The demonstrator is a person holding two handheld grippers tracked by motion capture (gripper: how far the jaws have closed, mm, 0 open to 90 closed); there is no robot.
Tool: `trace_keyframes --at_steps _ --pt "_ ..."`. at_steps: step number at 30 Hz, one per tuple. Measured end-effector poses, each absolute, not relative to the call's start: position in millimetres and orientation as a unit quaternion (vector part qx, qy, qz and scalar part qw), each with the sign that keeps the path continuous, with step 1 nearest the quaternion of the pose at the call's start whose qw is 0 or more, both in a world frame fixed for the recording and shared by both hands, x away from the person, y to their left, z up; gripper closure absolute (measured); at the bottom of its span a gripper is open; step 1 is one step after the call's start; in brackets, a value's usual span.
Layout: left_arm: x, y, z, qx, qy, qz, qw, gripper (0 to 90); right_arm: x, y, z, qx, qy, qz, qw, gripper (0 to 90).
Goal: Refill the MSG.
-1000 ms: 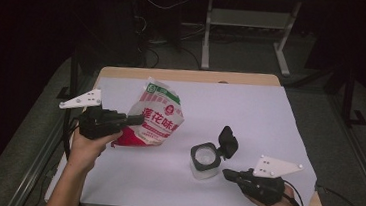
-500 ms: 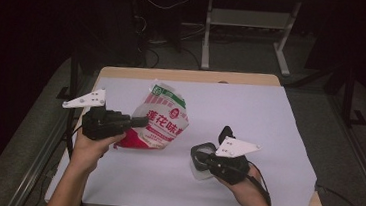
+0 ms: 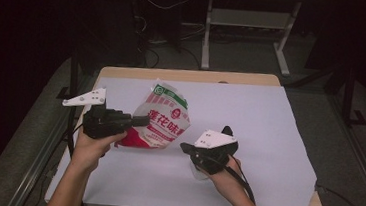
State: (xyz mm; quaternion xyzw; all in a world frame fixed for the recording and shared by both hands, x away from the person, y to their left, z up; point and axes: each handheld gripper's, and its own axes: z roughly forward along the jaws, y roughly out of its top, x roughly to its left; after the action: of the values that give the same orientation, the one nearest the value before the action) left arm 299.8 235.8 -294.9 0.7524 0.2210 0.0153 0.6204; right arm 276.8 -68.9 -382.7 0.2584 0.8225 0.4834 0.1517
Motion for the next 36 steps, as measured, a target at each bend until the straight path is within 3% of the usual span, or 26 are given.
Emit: trace_keyframes --at_steps 23,36 --pt "293.2 218.5 -269.1 0.741 0.2 -0.018 0.641 90.0 274.3 -40.1 -380.2 0.223 0.81 0.509 0.189 89.9" --pt "299.0 196.7 -265.7 0.761 0.222 -0.014 0.609 90.0 257.9 -32.8 -395.5 0.201 0.806 0.515 0.211 89.9"
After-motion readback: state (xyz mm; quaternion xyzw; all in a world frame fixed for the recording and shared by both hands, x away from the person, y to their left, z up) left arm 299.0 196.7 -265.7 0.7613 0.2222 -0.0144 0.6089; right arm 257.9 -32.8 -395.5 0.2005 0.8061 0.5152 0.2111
